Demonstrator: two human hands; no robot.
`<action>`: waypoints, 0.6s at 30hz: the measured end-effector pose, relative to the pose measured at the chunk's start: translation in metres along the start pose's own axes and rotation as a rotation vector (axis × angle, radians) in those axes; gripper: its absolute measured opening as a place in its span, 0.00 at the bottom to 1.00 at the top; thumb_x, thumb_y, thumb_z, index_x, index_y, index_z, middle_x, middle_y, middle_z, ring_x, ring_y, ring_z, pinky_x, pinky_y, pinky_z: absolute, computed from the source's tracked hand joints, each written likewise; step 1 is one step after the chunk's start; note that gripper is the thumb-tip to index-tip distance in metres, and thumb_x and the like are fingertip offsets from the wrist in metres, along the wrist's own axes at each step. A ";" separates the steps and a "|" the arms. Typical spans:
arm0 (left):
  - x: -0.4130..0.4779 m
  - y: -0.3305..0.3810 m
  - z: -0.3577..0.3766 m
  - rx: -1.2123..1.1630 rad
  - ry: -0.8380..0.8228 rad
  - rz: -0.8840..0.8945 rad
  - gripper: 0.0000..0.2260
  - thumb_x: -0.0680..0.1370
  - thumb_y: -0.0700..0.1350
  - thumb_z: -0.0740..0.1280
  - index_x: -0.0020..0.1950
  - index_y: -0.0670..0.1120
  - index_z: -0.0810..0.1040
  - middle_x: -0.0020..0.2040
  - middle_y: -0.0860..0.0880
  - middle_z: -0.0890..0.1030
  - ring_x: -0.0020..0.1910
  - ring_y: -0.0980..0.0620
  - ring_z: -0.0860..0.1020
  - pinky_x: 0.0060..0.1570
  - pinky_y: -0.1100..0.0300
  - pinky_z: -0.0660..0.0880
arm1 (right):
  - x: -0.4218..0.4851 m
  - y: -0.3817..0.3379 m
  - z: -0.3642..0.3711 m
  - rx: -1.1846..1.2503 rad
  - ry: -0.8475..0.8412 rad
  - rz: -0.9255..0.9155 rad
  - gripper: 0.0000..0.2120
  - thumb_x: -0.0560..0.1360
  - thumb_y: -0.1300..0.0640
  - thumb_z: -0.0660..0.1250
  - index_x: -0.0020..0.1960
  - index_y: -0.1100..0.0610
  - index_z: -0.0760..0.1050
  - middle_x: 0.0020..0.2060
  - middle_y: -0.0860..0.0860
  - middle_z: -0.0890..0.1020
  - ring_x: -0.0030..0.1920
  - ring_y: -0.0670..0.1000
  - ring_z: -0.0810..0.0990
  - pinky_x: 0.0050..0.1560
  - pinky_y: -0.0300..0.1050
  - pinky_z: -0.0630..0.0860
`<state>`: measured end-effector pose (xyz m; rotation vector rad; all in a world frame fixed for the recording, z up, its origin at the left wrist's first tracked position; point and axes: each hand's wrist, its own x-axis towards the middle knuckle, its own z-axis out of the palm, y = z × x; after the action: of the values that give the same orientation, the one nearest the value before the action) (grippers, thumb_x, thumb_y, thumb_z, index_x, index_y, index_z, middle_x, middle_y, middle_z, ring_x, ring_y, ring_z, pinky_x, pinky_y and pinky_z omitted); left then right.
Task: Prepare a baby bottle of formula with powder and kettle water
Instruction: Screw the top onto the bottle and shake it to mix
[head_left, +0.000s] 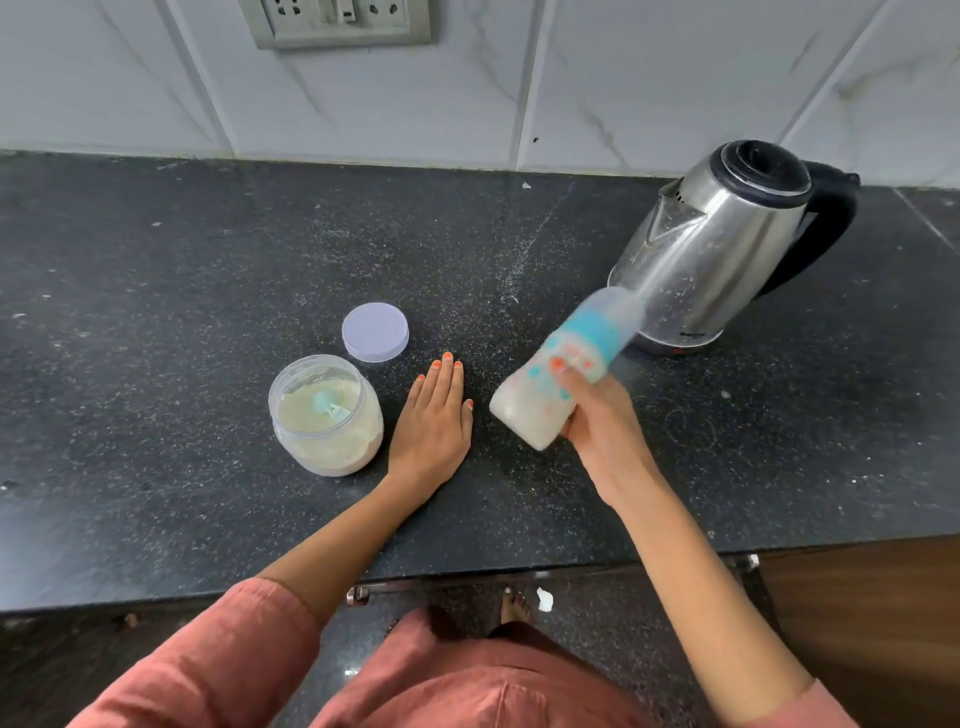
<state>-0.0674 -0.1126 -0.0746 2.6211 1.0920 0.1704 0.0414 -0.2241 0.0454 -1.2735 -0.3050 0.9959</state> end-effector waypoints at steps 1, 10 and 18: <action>0.000 0.000 0.000 -0.006 -0.008 -0.001 0.23 0.82 0.48 0.46 0.76 0.42 0.46 0.77 0.45 0.46 0.76 0.50 0.45 0.72 0.58 0.40 | -0.005 0.001 -0.001 -0.162 -0.075 0.030 0.07 0.70 0.61 0.67 0.47 0.53 0.76 0.43 0.49 0.82 0.46 0.49 0.81 0.50 0.46 0.77; 0.000 0.000 0.002 -0.002 0.021 0.005 0.23 0.82 0.48 0.45 0.75 0.41 0.47 0.77 0.45 0.47 0.76 0.50 0.45 0.71 0.59 0.39 | 0.008 -0.001 -0.005 0.262 0.148 -0.053 0.11 0.73 0.58 0.64 0.55 0.55 0.73 0.47 0.49 0.81 0.47 0.44 0.81 0.47 0.41 0.79; 0.000 -0.001 0.002 -0.002 0.025 0.001 0.23 0.82 0.48 0.46 0.75 0.41 0.47 0.77 0.45 0.47 0.76 0.50 0.46 0.72 0.59 0.40 | -0.003 -0.005 -0.005 0.017 -0.011 -0.046 0.13 0.64 0.57 0.70 0.49 0.54 0.76 0.41 0.46 0.83 0.42 0.44 0.82 0.44 0.40 0.80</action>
<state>-0.0672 -0.1125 -0.0765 2.6246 1.0984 0.2041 0.0457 -0.2292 0.0492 -1.2410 -0.3321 0.9652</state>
